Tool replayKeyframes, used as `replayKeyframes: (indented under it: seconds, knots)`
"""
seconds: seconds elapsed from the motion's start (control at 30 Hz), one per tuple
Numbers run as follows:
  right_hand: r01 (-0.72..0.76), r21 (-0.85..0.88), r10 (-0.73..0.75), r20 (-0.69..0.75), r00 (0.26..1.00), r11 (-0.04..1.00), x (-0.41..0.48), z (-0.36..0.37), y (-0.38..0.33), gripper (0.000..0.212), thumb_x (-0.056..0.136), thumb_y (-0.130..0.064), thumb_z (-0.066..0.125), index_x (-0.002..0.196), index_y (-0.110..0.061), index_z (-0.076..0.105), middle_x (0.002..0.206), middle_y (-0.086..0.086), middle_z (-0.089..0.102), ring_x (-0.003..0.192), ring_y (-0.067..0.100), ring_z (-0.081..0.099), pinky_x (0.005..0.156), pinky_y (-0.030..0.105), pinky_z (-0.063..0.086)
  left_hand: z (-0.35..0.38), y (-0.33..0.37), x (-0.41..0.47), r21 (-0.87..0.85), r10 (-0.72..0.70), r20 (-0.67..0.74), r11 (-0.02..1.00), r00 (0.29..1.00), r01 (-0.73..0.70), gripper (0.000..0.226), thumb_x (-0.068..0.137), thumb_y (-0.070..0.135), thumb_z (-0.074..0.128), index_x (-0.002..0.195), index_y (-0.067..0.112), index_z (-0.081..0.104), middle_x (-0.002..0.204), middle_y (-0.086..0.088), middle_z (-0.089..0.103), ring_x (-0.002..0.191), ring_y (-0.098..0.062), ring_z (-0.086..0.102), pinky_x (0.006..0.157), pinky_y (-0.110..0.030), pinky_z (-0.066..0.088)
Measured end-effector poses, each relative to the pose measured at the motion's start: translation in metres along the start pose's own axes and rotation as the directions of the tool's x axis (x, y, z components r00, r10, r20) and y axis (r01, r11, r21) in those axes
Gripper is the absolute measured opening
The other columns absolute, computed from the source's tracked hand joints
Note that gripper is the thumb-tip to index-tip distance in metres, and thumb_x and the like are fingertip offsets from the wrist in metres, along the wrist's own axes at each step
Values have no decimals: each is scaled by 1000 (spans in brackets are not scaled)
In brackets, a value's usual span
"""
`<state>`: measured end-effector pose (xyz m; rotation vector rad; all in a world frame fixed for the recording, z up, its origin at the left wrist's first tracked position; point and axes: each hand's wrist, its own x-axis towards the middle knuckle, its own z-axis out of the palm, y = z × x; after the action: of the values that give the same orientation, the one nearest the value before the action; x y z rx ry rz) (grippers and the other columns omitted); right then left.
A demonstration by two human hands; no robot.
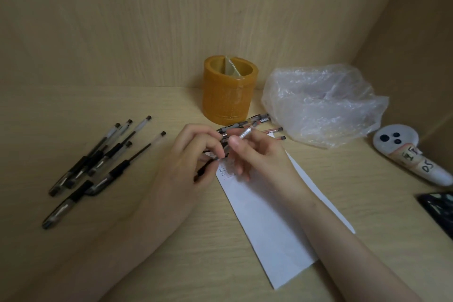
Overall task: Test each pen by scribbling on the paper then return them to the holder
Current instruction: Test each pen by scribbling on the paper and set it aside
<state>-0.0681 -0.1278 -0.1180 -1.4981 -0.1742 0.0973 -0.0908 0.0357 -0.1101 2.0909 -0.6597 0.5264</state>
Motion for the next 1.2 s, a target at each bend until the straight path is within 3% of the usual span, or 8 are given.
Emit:
replayKeyframes:
  seconds: [0.2, 0.27, 0.33, 0.67, 0.83, 1.0, 1.1, 1.2]
  knots:
    - [85, 69, -84, -14, 996, 994, 3, -2, -3, 32, 84, -28, 60, 88, 3, 65, 67, 9, 64, 51, 18, 52, 48, 22, 43, 7, 0, -5, -198, -364, 120, 903, 924, 382, 21, 84, 20, 62, 99, 32, 53, 88, 12, 62, 80, 0, 60, 67, -21, 50]
    - [108, 43, -107, -20, 994, 993, 2, -3, -6, 32, 84, -28, 60, 90, 4, 65, 67, 7, 65, 52, 17, 53, 48, 22, 44, 6, -2, -5, -125, -356, 182, 916, 917, 380, 5, 88, 27, 55, 85, 30, 57, 69, 12, 62, 61, -2, 57, 58, -15, 43]
    - [113, 28, -112, -31, 993, 993, 0, -3, -7, 37, 82, -27, 61, 92, 8, 63, 65, 4, 65, 52, 14, 54, 48, 21, 43, 6, 0, -6, -73, -348, 203, 927, 915, 368, 15, 90, 34, 50, 77, 29, 56, 62, 14, 56, 54, -2, 50, 52, -13, 36]
    - [141, 62, -138, -53, 989, 988, -1, -7, -10, 24, 81, -26, 67, 83, -2, 66, 62, 4, 63, 51, 14, 53, 48, 22, 42, 3, -3, -4, 2, -324, 202, 944, 924, 330, 22, 88, 45, 44, 87, 29, 60, 61, 2, 54, 53, -12, 50, 51, -25, 34]
    - [9, 125, -28, 148, 989, 992, -2, -5, -6, 19, 79, -8, 72, 68, -12, 56, 51, 8, 48, 42, 16, 41, 41, 20, 36, 6, 2, -9, -86, -340, 256, 924, 905, 372, 35, 76, 59, 44, 91, 32, 61, 74, 12, 66, 67, -3, 60, 60, -23, 44]
    - [19, 337, 35, -152, 988, 941, 7, -21, -14, 3, 89, -9, 51, 89, -10, 54, 45, -4, 40, 37, 13, 40, 36, 17, 28, 6, -5, -12, 37, -376, 224, 925, 899, 378, 21, 72, 54, 60, 85, 37, 58, 49, 17, 48, 49, -4, 45, 50, -15, 35]
    - [-4, 184, 47, -229, 972, 983, 9, -34, -12, 31, 99, -26, 39, 106, -9, 64, 59, 7, 66, 54, 21, 66, 38, 18, 33, 6, -4, -14, 96, -301, 307, 954, 903, 286, 21, 76, 52, 58, 96, 47, 62, 53, 18, 48, 53, -5, 49, 52, -12, 35]
    - [-39, -8, 36, -260, 965, 999, 4, -27, -8, 40, 91, -37, 58, 87, 2, 69, 65, 17, 67, 54, 18, 64, 40, 18, 31, 8, 2, -17, 108, -279, 382, 960, 881, 257, 31, 75, 57, 57, 106, 52, 60, 55, 22, 49, 57, -1, 51, 56, -10, 36]
